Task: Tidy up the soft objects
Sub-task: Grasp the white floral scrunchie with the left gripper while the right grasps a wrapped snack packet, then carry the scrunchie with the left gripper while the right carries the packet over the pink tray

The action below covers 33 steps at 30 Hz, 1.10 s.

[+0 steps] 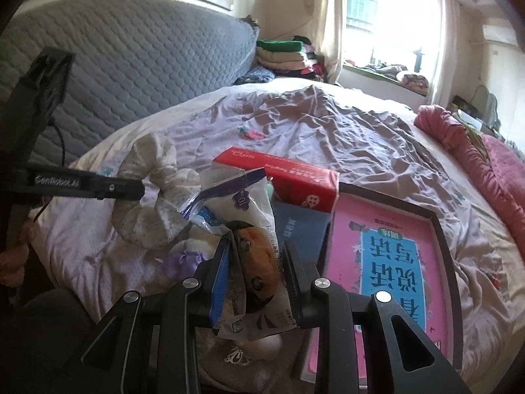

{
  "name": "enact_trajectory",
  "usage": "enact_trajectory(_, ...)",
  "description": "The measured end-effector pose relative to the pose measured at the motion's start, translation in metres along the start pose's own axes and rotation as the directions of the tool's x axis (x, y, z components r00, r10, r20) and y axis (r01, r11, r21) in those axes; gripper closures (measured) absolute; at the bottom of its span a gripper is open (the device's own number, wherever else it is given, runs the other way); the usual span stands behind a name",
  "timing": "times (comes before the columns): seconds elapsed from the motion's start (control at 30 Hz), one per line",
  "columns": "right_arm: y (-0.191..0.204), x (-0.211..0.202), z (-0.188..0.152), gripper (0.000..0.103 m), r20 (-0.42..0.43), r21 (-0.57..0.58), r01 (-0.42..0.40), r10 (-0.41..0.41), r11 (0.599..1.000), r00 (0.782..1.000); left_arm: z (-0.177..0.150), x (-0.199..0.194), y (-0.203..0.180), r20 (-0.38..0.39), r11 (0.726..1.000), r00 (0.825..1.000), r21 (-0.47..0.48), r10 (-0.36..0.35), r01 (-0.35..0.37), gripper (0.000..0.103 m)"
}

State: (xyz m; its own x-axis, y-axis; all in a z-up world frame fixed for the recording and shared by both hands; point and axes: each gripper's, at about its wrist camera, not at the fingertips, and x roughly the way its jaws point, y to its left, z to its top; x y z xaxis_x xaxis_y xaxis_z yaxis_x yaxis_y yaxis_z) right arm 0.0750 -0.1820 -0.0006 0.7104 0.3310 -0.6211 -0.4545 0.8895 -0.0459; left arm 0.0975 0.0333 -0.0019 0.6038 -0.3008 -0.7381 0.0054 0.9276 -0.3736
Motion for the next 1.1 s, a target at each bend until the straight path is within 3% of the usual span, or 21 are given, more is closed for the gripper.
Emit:
enact_trajectory(0.67, -0.032, -0.058, -0.006, 0.071, 0.081, 0.073, 0.066, -0.072, 0.995, 0.994, -0.012, -0.028, -0.084, 0.030, 0.990, 0.999, 0.138, -0.020, 0.016, 0.091)
enact_trajectory(1.1, -0.096, -0.078, -0.020, 0.071, 0.072, 0.223, 0.167, -0.187, 0.960, 0.980, -0.010, -0.014, -0.149, 0.010, 0.976, 0.999, 0.217, -0.040, 0.037, 0.091)
